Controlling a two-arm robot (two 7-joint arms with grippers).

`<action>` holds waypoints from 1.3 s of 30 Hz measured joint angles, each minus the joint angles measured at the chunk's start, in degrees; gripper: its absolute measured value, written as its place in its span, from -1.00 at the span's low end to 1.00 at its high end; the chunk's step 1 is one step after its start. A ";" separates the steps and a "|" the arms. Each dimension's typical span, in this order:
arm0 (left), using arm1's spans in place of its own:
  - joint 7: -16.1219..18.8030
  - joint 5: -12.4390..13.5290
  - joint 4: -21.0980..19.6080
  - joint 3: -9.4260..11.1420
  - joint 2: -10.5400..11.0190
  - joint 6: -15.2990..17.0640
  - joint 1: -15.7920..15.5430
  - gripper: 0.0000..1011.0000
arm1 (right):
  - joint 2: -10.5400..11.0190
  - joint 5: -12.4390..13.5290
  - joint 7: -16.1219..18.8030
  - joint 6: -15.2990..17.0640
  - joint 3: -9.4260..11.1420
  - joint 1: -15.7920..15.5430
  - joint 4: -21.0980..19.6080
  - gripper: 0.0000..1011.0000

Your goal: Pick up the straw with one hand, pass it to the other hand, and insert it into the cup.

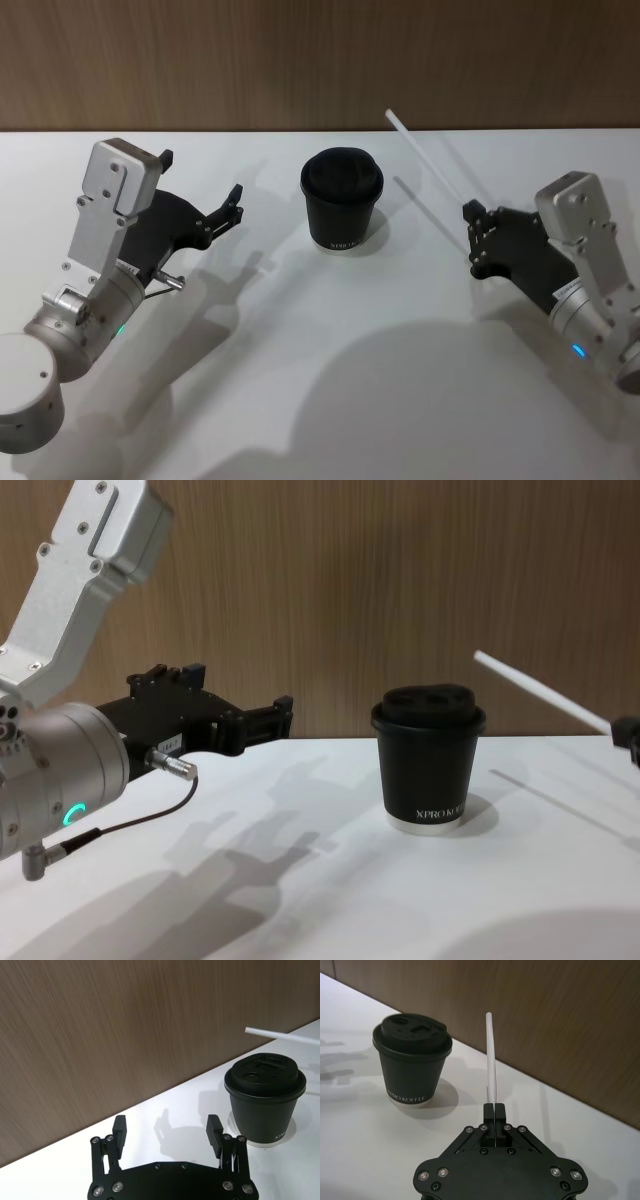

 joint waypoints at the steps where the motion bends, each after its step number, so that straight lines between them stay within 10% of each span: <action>1: 0.00 0.00 0.00 0.00 -0.01 0.00 0.00 0.98 | 0.64 -0.36 0.58 -1.02 0.03 0.05 -0.43 -0.98; 16: 0.00 0.00 0.00 0.00 0.00 0.00 0.00 0.98 | 7.60 -0.74 8.04 -10.02 0.09 1.23 -4.04 -0.98; 39: 0.00 0.00 0.00 0.00 0.00 0.00 0.00 0.98 | 13.38 8.30 20.71 -17.52 -2.06 5.02 -5.62 -0.98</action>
